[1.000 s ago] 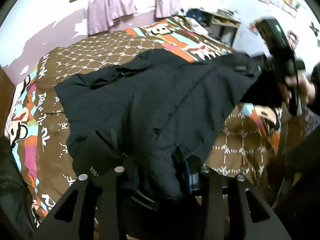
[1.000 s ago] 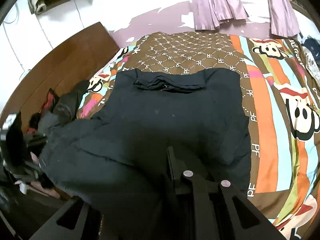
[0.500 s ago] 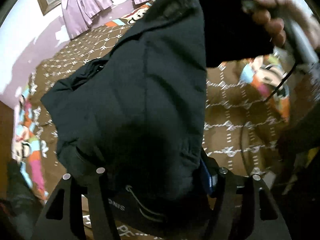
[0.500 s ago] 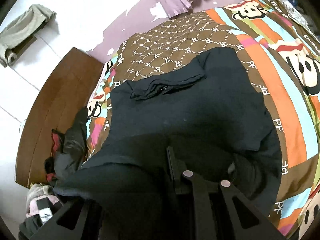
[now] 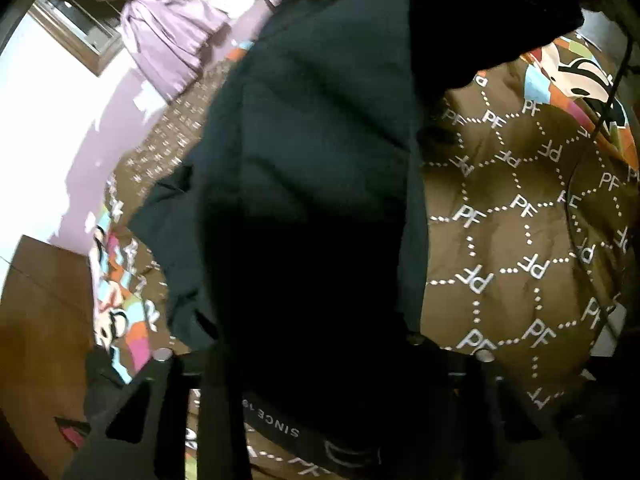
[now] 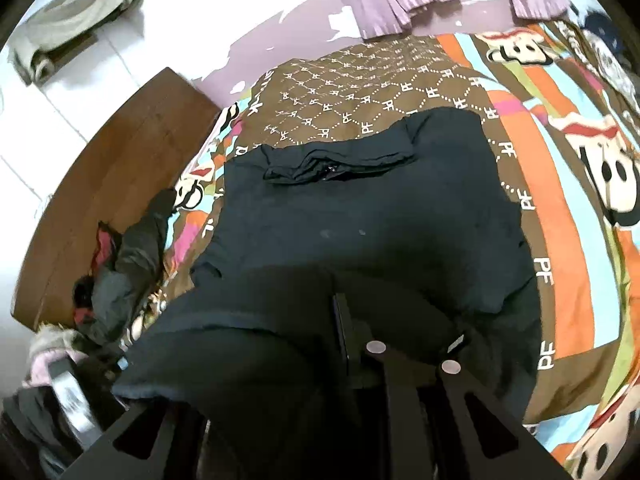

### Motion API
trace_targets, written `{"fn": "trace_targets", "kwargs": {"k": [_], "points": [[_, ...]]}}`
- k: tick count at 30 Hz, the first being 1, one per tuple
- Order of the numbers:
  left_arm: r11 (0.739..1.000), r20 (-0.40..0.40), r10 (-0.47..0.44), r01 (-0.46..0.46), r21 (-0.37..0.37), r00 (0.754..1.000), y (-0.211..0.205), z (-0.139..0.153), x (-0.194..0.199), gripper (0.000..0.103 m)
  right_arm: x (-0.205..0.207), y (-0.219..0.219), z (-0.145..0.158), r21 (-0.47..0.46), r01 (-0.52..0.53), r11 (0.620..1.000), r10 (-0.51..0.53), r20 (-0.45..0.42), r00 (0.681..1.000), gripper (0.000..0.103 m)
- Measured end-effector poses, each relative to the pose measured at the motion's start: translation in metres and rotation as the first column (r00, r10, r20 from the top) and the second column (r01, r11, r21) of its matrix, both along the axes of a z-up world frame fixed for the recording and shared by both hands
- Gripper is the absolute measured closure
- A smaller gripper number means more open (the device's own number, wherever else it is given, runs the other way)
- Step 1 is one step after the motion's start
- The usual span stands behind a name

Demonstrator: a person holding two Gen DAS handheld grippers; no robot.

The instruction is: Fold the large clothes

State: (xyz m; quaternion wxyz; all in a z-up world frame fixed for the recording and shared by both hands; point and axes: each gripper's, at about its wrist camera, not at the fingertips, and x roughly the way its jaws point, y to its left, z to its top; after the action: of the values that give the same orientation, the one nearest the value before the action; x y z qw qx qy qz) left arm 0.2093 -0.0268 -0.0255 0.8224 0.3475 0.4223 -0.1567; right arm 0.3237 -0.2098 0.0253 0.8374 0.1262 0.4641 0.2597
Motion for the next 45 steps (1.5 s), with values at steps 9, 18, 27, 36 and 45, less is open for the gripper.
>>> {"fn": "trace_targets", "kwargs": {"k": [9,18,27,36,45], "points": [[0.993,0.144,0.092,-0.080,-0.085,0.985,0.027,0.042,0.013,0.086,-0.051,0.030,-0.007,-0.459,-0.064,0.886,0.221,0.297,0.929,0.053],[0.995,0.193,0.068,-0.054,-0.079,0.979,0.024,0.056,-0.004,0.091,-0.109,0.039,-0.036,-0.645,-0.145,0.750,0.461,0.352,0.815,0.093],[0.996,0.373,0.014,0.018,-0.083,0.928,0.030,0.094,-0.062,0.093,-0.158,0.021,0.028,-0.543,-0.147,0.827,0.489,0.565,0.665,0.095],[0.982,0.419,0.039,0.042,-0.182,0.907,0.052,0.154,-0.091,0.093,-0.151,0.030,0.071,-0.508,-0.184,0.842,0.501,0.607,0.617,0.095],[0.982,0.345,0.107,-0.045,-0.184,0.932,0.056,0.145,-0.052,0.093,-0.105,0.049,0.046,-0.537,-0.181,0.824,0.496,0.528,0.689,0.094]]}}
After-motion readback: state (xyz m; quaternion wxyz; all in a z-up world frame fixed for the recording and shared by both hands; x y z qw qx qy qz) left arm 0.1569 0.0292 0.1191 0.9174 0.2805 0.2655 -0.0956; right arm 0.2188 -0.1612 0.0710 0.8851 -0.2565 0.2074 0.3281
